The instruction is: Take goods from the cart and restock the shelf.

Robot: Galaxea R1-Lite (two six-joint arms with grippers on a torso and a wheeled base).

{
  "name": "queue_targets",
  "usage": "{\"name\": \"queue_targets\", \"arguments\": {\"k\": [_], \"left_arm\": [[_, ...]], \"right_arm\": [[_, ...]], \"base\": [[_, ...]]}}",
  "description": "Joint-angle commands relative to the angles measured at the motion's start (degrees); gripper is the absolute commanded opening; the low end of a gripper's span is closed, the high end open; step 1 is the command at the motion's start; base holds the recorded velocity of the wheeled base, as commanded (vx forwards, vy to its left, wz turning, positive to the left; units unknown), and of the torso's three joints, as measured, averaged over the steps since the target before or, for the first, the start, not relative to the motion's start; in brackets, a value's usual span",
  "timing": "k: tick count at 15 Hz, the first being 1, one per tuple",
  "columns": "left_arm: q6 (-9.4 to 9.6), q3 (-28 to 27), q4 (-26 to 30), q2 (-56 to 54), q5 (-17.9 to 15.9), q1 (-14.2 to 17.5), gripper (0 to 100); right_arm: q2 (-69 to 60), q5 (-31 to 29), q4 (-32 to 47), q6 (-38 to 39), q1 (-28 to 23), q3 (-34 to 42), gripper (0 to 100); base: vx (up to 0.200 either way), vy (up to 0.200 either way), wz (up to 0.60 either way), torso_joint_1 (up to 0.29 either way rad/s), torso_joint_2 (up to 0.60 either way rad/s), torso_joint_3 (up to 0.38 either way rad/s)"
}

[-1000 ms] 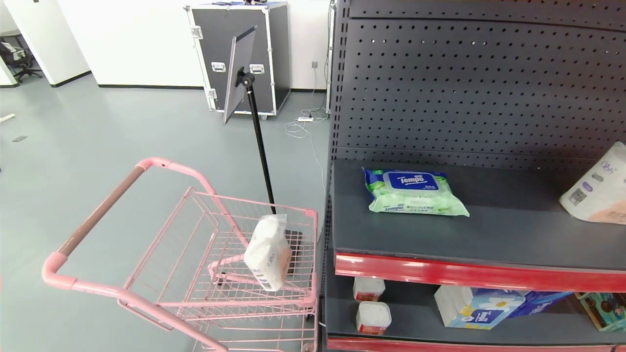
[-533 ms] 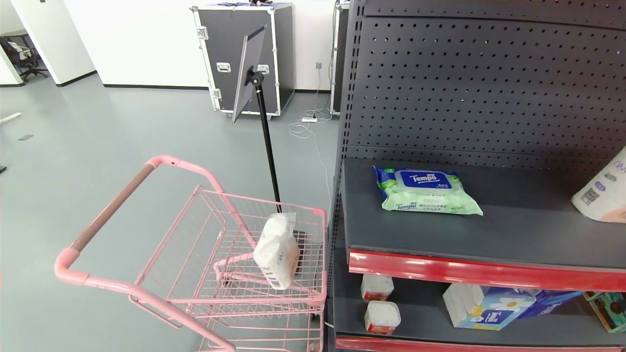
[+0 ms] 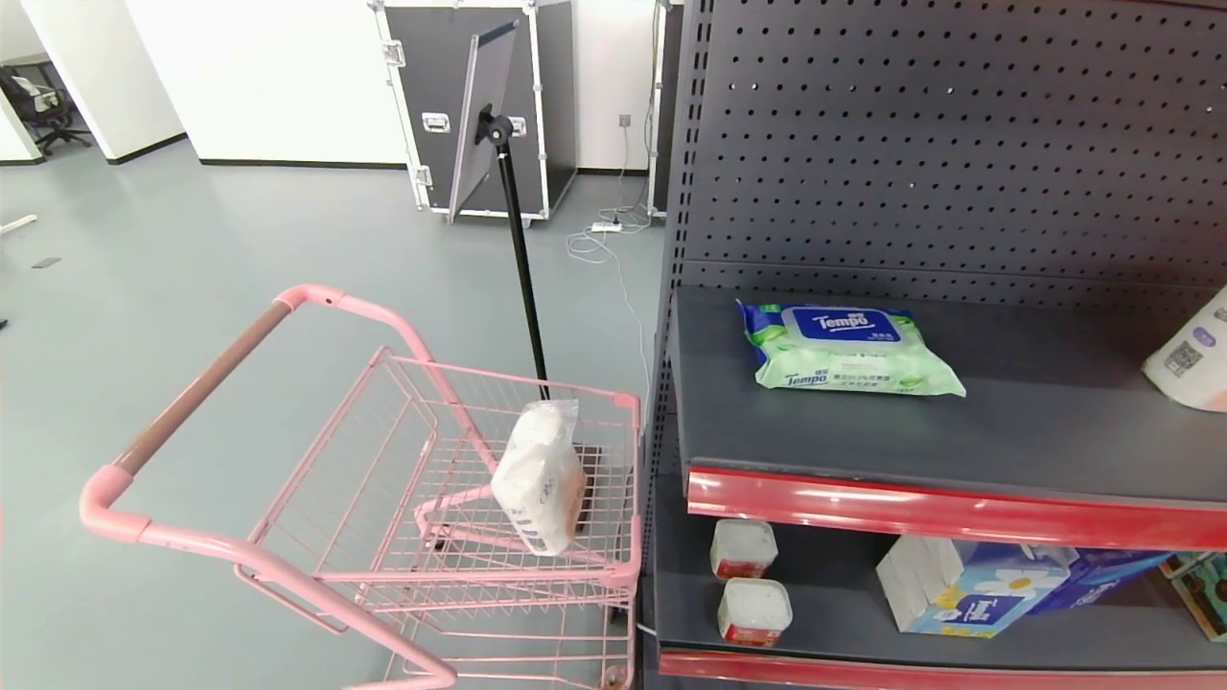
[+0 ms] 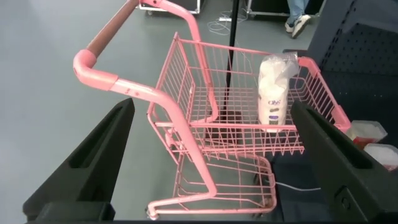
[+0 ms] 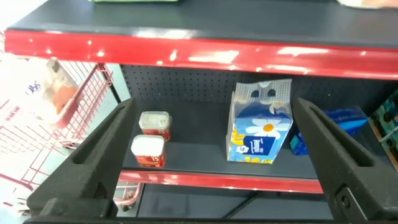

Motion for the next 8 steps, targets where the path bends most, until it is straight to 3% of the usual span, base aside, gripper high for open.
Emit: {"name": "queue_targets", "arguments": {"k": [1,8], "left_arm": [[-0.01,0.0,0.0,0.0,0.0,0.0,100],[0.08,0.0,0.0,0.0,0.0,0.0,100]], "right_arm": [[0.0,0.0,0.0,-0.2,0.0,0.0,100],[0.0,0.0,0.1,-0.3,0.0,0.0,100]], "base": [[0.0,0.0,0.0,-0.139,0.37,0.222],[0.0,0.0,0.0,-0.145,0.37,0.232]]}}
